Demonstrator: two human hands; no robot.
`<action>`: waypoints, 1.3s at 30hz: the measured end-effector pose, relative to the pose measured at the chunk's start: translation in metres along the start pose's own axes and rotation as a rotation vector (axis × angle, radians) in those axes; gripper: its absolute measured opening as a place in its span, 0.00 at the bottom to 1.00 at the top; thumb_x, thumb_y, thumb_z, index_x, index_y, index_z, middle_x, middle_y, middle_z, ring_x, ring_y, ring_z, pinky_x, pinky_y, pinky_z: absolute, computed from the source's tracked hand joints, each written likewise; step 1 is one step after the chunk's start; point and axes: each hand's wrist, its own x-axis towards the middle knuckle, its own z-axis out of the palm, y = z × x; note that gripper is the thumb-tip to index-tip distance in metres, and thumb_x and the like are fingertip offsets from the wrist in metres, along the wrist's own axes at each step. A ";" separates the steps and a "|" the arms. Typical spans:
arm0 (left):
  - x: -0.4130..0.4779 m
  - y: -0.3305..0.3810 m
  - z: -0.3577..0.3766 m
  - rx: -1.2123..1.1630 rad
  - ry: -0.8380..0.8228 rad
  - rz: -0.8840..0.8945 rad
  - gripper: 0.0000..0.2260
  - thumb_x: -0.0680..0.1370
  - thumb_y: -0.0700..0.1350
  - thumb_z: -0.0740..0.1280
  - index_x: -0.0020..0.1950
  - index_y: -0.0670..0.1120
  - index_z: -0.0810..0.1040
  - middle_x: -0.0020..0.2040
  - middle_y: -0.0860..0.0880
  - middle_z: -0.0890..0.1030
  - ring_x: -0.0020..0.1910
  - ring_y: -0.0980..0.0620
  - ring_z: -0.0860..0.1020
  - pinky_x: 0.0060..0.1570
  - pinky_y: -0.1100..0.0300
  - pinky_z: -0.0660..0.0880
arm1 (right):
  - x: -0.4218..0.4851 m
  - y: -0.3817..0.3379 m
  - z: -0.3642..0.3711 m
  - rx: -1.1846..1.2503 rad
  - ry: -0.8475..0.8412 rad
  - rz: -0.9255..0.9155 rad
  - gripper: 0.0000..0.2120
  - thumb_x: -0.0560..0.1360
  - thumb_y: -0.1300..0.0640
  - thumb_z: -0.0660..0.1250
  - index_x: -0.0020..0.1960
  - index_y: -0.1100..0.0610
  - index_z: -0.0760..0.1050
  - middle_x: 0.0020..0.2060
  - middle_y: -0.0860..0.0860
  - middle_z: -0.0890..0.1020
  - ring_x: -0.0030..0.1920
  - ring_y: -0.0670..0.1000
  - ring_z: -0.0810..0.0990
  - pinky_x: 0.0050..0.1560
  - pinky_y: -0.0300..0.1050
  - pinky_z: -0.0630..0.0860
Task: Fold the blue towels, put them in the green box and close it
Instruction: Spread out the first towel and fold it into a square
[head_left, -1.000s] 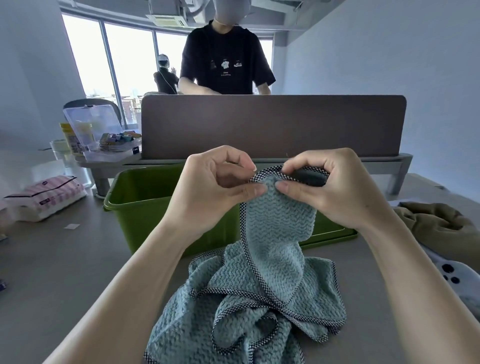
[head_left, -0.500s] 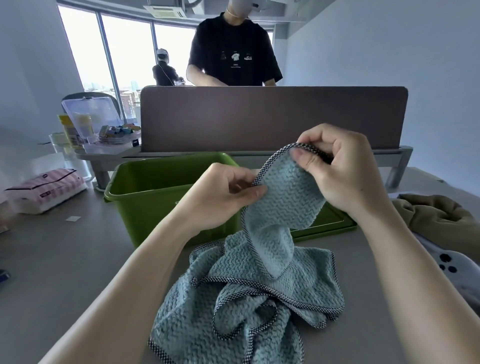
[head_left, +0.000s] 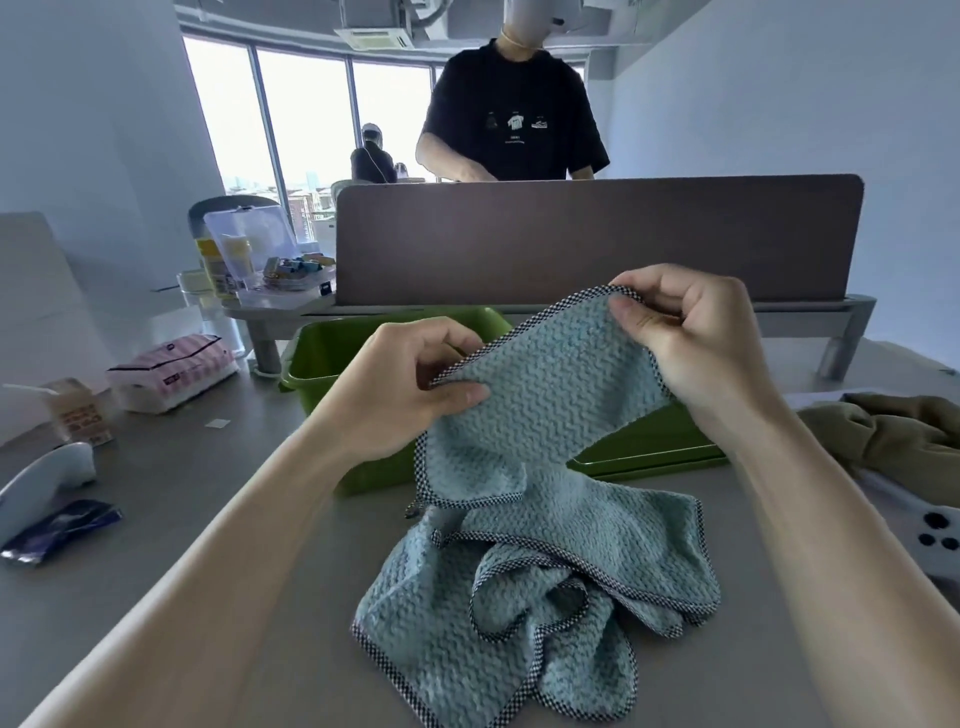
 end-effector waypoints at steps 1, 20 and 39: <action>-0.006 -0.002 -0.010 0.054 0.008 -0.010 0.12 0.71 0.41 0.77 0.53 0.50 0.82 0.46 0.54 0.86 0.46 0.57 0.84 0.51 0.60 0.80 | -0.002 0.000 0.004 -0.015 -0.032 -0.004 0.11 0.74 0.64 0.72 0.43 0.47 0.81 0.36 0.40 0.85 0.41 0.39 0.83 0.46 0.34 0.77; -0.182 -0.105 -0.161 0.767 0.044 -0.386 0.06 0.70 0.44 0.73 0.43 0.55 0.85 0.36 0.57 0.78 0.40 0.51 0.75 0.43 0.59 0.68 | -0.060 -0.010 0.230 -0.144 -0.625 0.163 0.14 0.74 0.69 0.66 0.45 0.49 0.77 0.46 0.49 0.85 0.48 0.50 0.84 0.48 0.46 0.82; -0.208 -0.155 -0.113 0.484 -0.149 -0.172 0.09 0.62 0.45 0.62 0.40 0.54 0.76 0.42 0.55 0.81 0.44 0.52 0.80 0.46 0.54 0.76 | -0.103 0.052 0.159 -0.526 -0.810 0.147 0.15 0.71 0.67 0.69 0.38 0.46 0.77 0.47 0.48 0.86 0.51 0.49 0.83 0.56 0.49 0.79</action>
